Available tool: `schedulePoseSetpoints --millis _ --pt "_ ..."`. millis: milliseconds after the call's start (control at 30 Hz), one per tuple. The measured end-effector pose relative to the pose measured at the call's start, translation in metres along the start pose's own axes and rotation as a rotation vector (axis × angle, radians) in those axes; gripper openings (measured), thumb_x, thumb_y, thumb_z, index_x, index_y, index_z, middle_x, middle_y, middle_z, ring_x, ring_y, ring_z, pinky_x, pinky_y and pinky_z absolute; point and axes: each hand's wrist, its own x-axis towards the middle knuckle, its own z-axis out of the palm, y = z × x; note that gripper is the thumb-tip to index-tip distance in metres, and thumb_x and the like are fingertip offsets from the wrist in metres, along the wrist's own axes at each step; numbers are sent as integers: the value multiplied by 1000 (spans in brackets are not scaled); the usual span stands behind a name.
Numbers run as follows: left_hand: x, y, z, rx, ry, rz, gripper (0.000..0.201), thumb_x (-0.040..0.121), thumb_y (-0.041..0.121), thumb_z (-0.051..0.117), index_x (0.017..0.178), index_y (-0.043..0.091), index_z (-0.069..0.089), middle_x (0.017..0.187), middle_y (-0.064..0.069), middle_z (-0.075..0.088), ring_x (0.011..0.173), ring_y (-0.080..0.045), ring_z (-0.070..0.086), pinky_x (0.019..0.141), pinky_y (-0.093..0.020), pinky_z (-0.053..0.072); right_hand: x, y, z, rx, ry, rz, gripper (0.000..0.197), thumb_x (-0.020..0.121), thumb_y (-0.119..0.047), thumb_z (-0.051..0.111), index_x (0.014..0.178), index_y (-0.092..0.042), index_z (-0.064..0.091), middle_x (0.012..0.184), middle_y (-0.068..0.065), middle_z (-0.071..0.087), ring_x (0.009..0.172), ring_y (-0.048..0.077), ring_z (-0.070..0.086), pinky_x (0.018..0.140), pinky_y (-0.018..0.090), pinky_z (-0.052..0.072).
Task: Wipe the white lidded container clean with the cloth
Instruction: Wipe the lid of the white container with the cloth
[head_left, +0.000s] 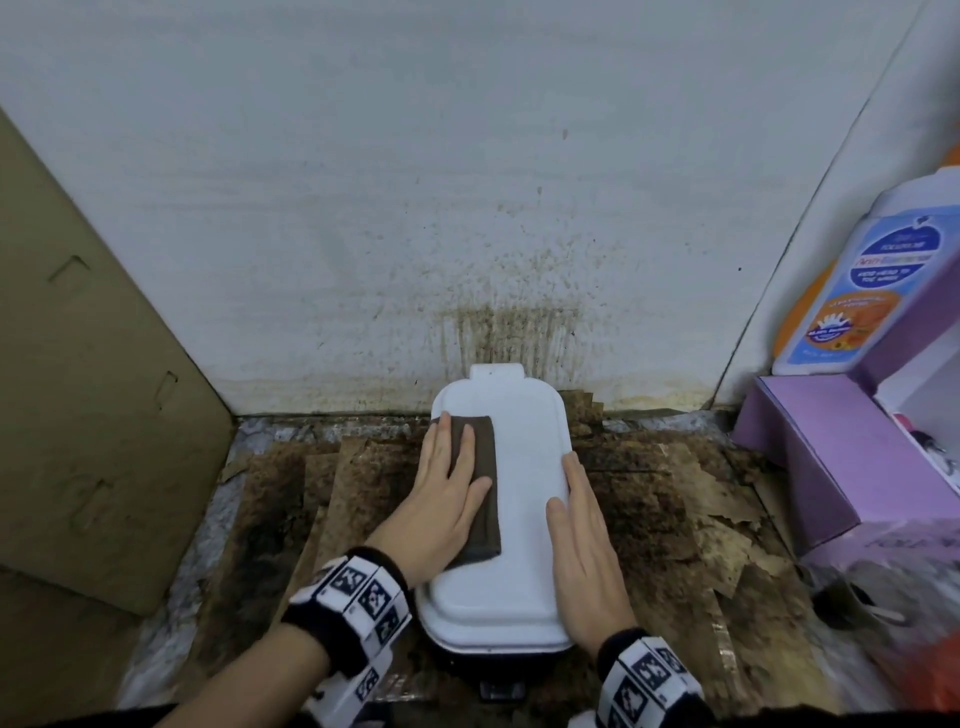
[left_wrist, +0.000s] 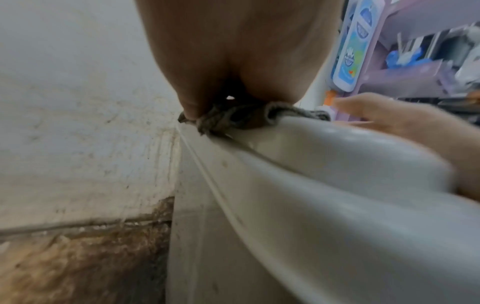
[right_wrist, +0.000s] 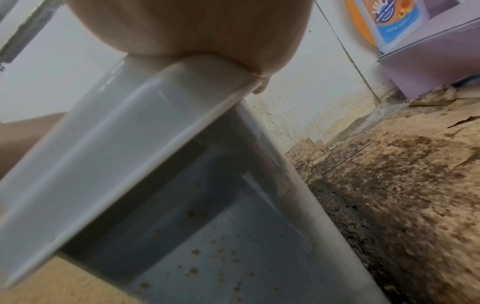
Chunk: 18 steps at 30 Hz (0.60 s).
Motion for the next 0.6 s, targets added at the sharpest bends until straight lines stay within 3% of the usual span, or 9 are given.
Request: schedulePoseSetpoints --millis 167,400,500,600 --pt "60 -10 -29 62 -55 -3 63 109 33 21 156 8 -12 161 -12 -29 148 -25 -29 122 -37 -9 1 -1 0 14 1 -15 64 99 -64 20 157 -46 1 161 -36 -1 146 -18 -2 123 24 6" --pt "126 -16 -54 134 -44 52 59 110 31 22 158 8 -2 167 -13 -4 154 -25 -5 121 -33 -1 1 -3 -3 10 5 -13 60 102 -60 24 157 -48 1 161 -37 -1 146 -18 -2 124 25 7" --pt "127 -20 -51 148 -23 50 59 109 33 22 159 9 0 167 -13 -4 154 -24 -4 124 -35 2 1 -3 -2 11 -1 -9 63 100 -65 21 156 -49 0 160 -39 -2 146 -17 -2 124 26 8" --pt "110 -22 -42 192 21 65 60 109 33 20 158 9 -3 166 -12 -13 154 -24 -12 124 -36 -3 0 -2 -1 16 7 -16 67 96 -69 20 157 -48 1 160 -38 0 147 -16 1 125 28 10"
